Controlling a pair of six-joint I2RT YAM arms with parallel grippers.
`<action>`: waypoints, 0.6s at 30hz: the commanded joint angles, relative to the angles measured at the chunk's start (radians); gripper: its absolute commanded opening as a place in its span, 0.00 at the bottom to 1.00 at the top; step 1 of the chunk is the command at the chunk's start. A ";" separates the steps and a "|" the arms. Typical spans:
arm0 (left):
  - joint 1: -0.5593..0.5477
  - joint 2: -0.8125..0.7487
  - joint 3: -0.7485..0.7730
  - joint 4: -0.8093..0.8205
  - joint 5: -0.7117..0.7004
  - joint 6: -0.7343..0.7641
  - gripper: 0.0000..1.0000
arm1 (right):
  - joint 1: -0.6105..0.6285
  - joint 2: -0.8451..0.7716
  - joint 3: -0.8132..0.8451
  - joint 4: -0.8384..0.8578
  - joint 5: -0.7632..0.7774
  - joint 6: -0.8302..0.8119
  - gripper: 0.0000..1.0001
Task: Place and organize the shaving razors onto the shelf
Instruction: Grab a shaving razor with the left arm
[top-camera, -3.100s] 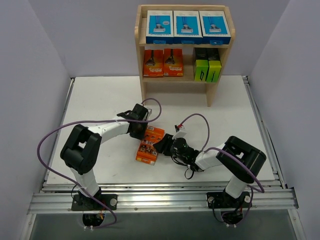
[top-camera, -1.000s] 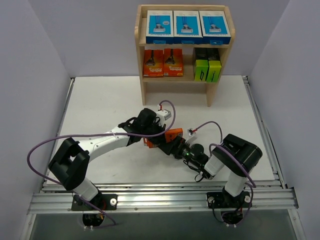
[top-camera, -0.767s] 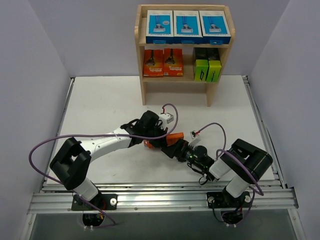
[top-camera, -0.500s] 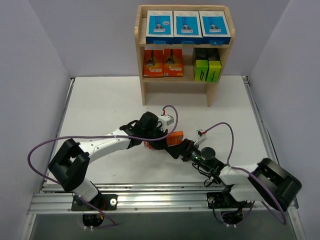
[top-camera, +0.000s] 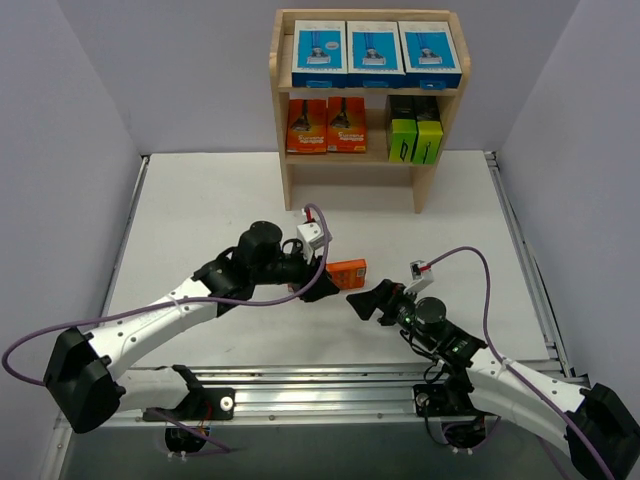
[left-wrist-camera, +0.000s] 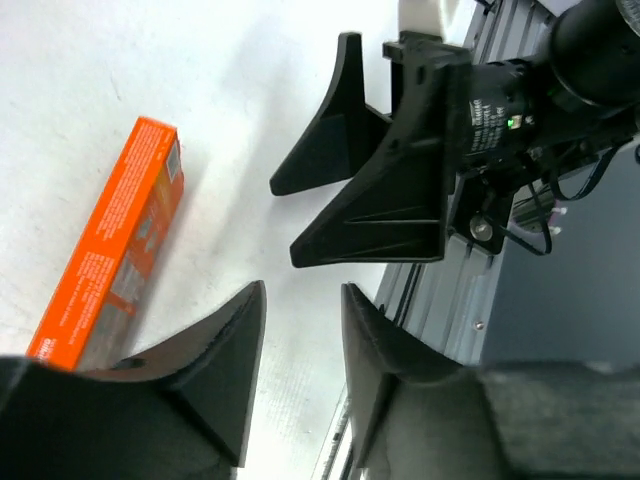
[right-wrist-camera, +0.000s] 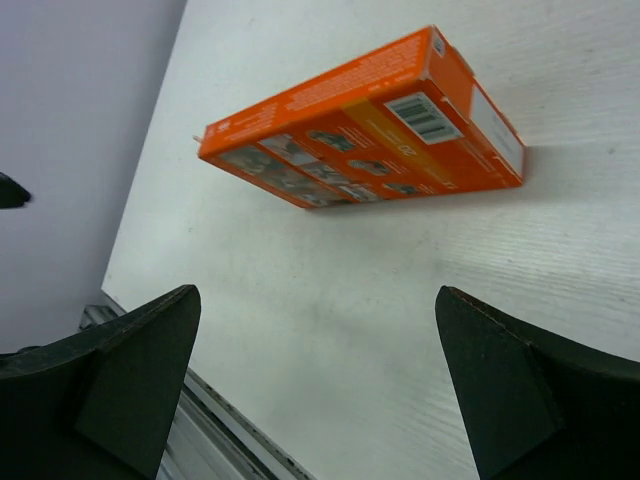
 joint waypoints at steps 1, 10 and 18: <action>0.000 -0.061 -0.011 0.035 -0.040 0.073 0.60 | -0.001 -0.022 0.033 -0.079 0.058 -0.020 1.00; 0.032 -0.066 -0.034 0.007 -0.232 0.253 0.91 | -0.002 -0.036 0.036 -0.081 -0.026 -0.060 1.00; 0.049 0.152 0.153 -0.112 -0.235 0.392 0.94 | -0.005 -0.039 0.030 -0.062 -0.093 -0.118 1.00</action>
